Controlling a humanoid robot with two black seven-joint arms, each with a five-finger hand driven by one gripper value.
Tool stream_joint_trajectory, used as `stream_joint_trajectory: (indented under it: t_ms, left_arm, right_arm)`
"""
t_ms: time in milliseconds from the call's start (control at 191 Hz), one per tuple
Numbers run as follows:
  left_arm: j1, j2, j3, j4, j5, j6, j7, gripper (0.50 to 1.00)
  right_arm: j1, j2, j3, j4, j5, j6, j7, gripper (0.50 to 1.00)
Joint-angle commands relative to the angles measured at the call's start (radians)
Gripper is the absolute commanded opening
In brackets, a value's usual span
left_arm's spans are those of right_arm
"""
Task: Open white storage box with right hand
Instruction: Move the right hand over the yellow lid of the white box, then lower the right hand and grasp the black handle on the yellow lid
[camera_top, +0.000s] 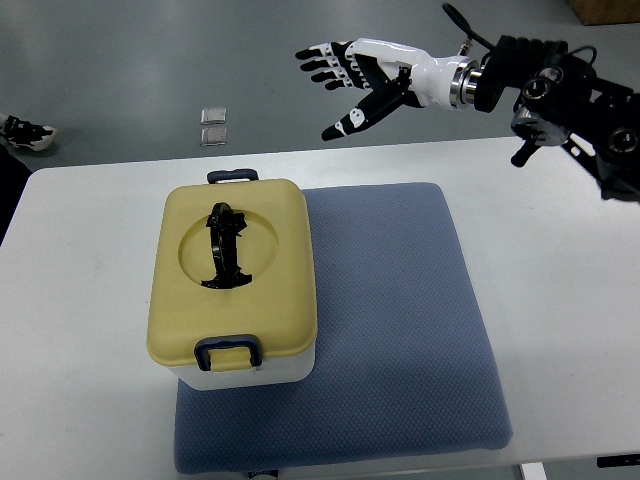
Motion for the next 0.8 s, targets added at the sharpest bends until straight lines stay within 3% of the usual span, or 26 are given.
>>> stream_joint_trajectory:
  t_ms: [0,199,486,795]
  left_arm:
    - [0.0,0.0,0.0,-0.002,0.0,0.0,0.0,1.0]
    - [0.002,0.0,0.0,-0.004,0.0,-0.001,0.0,1.0]
    - [0.003,0.0,0.0,-0.004,0.0,-0.001,0.0,1.0]
    - [0.003,0.0,0.001,-0.004,0.0,-0.001,0.0,1.0]
  right_arm:
    - [0.14,-0.022,-0.076,0.103,-0.257,0.099,0.002,0.958]
    - [0.307,0.056,-0.186,0.164,-0.312,0.099,0.002,0.958]
    - [0.303,0.166,-0.214,0.164,-0.331,0.099,0.002,0.958]
    - [0.251,0.197,-0.225,0.164,-0.332,-0.036,0.011,0.956]
